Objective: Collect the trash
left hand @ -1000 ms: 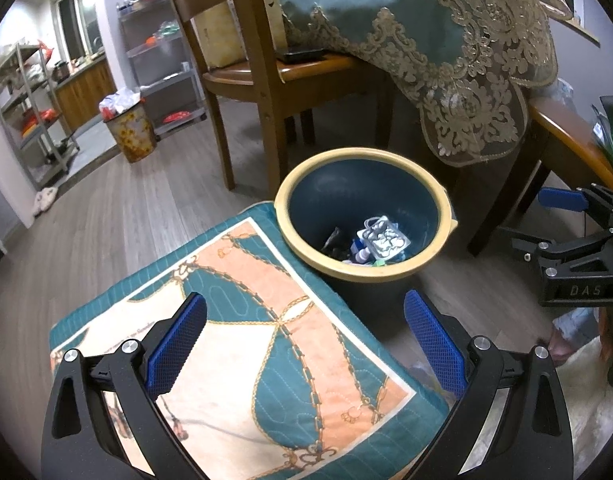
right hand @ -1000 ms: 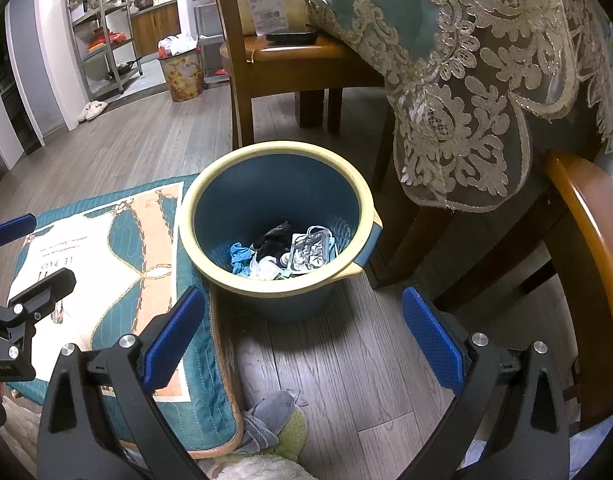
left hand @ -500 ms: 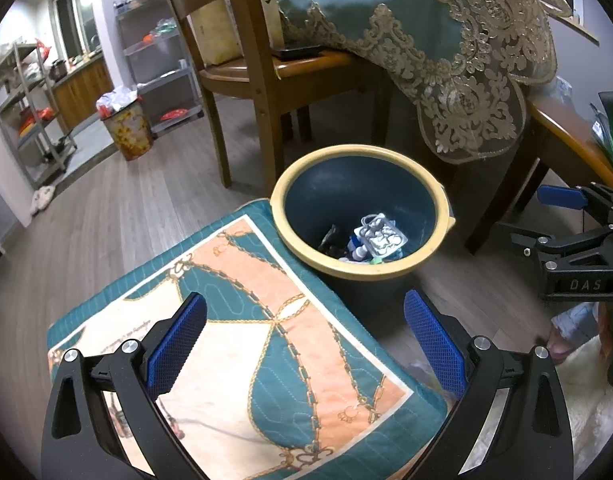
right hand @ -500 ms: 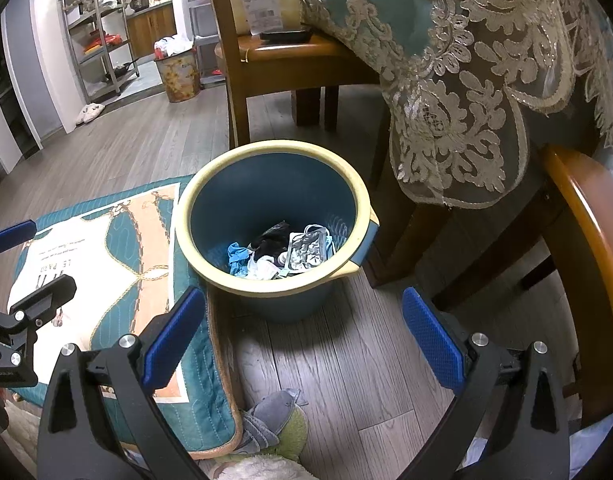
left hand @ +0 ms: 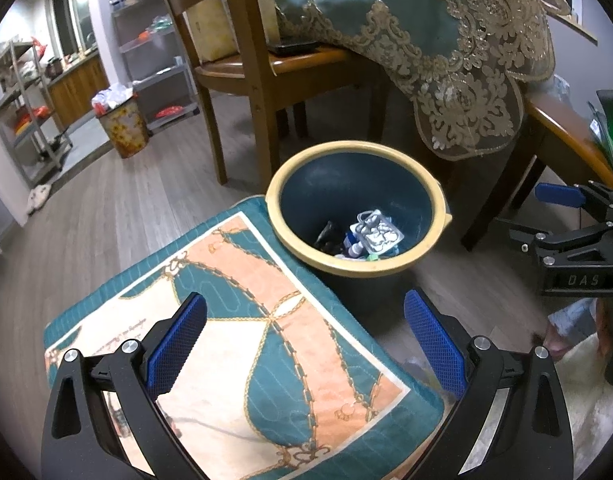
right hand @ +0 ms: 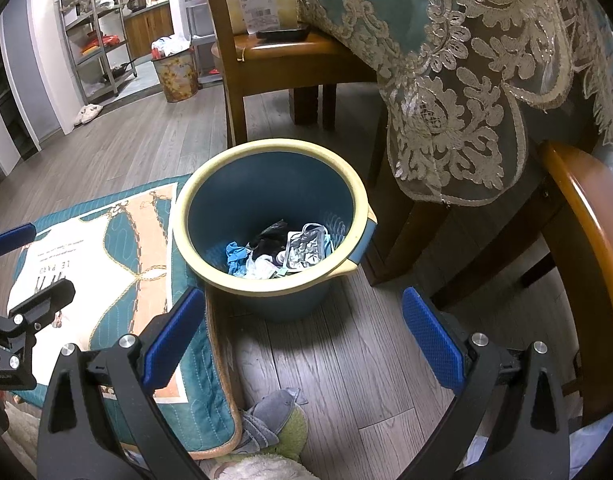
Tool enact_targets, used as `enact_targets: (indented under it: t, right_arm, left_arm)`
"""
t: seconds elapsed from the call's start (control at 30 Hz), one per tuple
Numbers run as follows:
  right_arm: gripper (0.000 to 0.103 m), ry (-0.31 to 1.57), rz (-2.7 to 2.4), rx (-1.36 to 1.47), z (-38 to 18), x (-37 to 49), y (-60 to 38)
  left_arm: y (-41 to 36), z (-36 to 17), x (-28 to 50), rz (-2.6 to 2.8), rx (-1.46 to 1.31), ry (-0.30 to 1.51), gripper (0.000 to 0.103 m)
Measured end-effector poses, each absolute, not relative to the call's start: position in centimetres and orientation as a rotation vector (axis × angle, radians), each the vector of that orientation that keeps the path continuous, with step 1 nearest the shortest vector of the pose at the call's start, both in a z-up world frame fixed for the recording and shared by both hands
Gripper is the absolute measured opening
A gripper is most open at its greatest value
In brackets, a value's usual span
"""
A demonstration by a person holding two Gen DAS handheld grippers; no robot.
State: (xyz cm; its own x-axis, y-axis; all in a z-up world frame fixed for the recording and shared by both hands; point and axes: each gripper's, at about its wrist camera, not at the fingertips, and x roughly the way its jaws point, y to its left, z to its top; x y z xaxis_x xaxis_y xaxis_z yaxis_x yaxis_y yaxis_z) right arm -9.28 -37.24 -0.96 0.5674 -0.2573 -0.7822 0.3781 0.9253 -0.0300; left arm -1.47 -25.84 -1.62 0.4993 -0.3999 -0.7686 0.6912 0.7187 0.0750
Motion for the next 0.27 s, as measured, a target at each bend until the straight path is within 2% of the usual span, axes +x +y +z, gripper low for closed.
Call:
enact_targets:
  t: [0.27]
  right_arm:
    - [0.097, 0.896, -0.379, 0.155, -1.09, -9.48, -37.3]
  left_arm:
    - [-25.82, -1.81, -1.21, -0.67, 0.392, 0.829, 0.098]
